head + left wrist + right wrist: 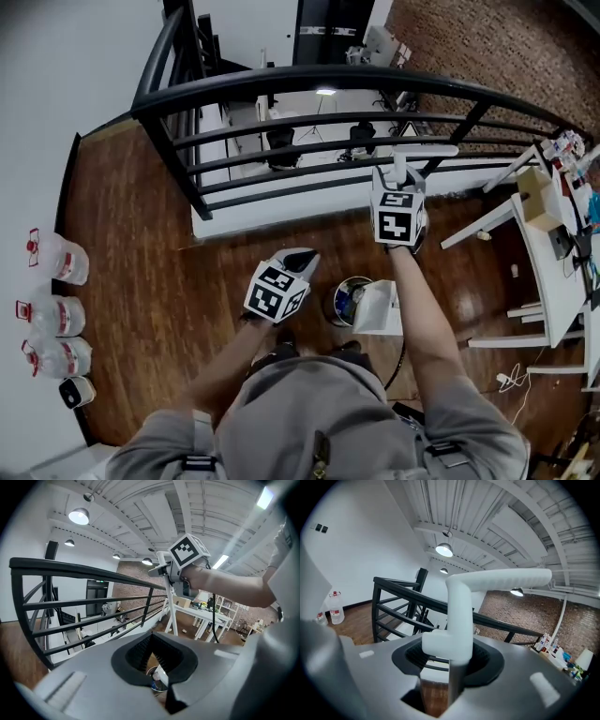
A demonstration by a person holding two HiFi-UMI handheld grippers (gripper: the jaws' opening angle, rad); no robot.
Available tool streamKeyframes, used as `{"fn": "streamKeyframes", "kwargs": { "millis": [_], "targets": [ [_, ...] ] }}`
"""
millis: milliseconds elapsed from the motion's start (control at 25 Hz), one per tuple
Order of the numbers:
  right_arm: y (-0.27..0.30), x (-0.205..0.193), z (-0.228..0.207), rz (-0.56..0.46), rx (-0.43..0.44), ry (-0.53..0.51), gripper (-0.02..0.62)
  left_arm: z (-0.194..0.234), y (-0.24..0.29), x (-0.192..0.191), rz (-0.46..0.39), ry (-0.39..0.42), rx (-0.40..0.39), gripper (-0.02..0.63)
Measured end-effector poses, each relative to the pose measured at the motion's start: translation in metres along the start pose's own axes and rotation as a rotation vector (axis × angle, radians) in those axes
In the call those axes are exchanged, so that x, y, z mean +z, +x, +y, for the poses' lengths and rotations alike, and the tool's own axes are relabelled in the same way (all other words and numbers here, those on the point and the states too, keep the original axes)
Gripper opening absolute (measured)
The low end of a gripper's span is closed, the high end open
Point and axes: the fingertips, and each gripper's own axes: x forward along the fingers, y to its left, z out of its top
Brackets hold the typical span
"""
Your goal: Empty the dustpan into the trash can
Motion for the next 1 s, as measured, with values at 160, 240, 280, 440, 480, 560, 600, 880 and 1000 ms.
{"fn": "streamKeyframes", "kwargs": {
  "millis": [160,240,280,440,480,560,600,880,1000],
  "targets": [
    [-0.008,-0.001,-0.004,0.004,-0.015,0.008,0.189,0.001,0.002,0.004,-0.004,0.012,-0.027,0.003],
    [-0.014,-0.003,-0.010,0.002,-0.026,0.015,0.189,0.000,0.005,0.006,-0.004,0.021,-0.040,0.003],
    [-0.017,-0.004,-0.014,-0.001,-0.032,0.020,0.189,-0.001,0.008,0.007,-0.002,0.027,-0.047,0.003],
    [-0.037,-0.010,-0.040,-0.017,-0.054,0.045,0.189,-0.015,0.019,0.013,0.011,0.057,-0.078,0.003],
    [-0.044,-0.013,-0.048,-0.021,-0.060,0.055,0.189,-0.020,0.023,0.015,0.013,0.064,-0.086,0.003],
    [-0.059,-0.020,-0.069,-0.030,-0.071,0.077,0.189,-0.035,0.031,0.019,0.018,0.081,-0.105,0.003],
    [-0.068,-0.024,-0.080,-0.035,-0.074,0.087,0.189,-0.044,0.036,0.020,0.021,0.092,-0.115,0.003],
    [-0.147,-0.070,-0.175,-0.066,-0.128,0.199,0.189,-0.124,0.078,0.024,0.051,0.160,-0.179,0.003],
    [-0.181,-0.094,-0.215,-0.075,-0.126,0.255,0.189,-0.167,0.097,0.026,0.054,0.174,-0.191,0.003]
  ]
}}
